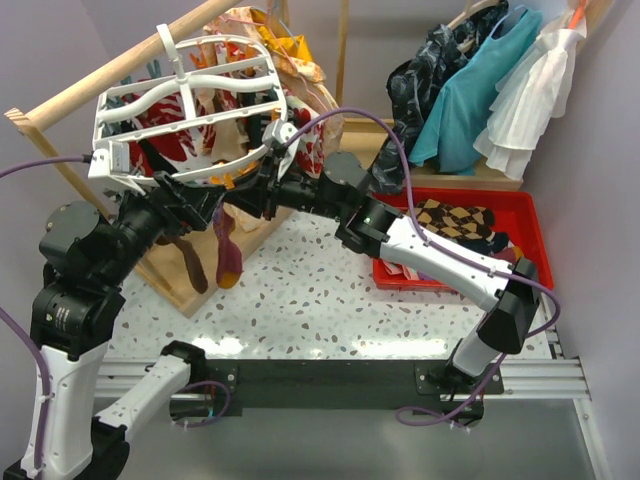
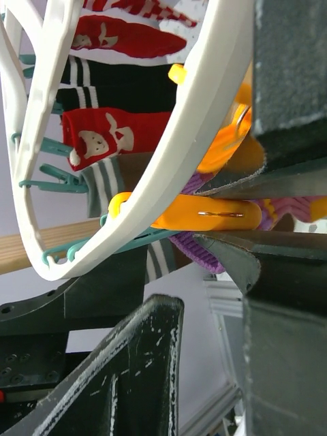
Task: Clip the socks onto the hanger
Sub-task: Open the clamp at the hanger.
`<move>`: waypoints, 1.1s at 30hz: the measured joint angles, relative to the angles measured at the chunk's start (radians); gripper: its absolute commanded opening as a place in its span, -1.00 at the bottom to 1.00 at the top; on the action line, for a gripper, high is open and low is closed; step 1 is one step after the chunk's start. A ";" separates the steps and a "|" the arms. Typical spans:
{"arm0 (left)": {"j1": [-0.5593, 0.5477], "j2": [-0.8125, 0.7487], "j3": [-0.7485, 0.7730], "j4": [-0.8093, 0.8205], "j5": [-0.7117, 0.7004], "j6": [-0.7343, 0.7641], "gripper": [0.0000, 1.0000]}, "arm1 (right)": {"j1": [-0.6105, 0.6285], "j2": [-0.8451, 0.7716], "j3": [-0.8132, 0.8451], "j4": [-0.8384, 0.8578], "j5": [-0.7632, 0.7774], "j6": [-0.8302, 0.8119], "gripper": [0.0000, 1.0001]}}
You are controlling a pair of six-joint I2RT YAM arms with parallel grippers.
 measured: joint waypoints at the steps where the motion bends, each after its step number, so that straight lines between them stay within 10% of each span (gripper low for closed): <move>1: 0.000 0.002 0.000 -0.003 -0.008 0.000 0.61 | 0.006 0.000 0.005 -0.015 0.015 -0.016 -1.00; 17: 0.000 -0.014 0.145 -0.199 -0.158 0.017 0.54 | 0.078 0.007 0.050 -0.113 0.126 -0.139 -1.00; 33: 0.000 0.023 0.104 -0.194 -0.024 0.003 0.43 | 0.102 0.020 0.059 -0.110 0.145 -0.142 -1.00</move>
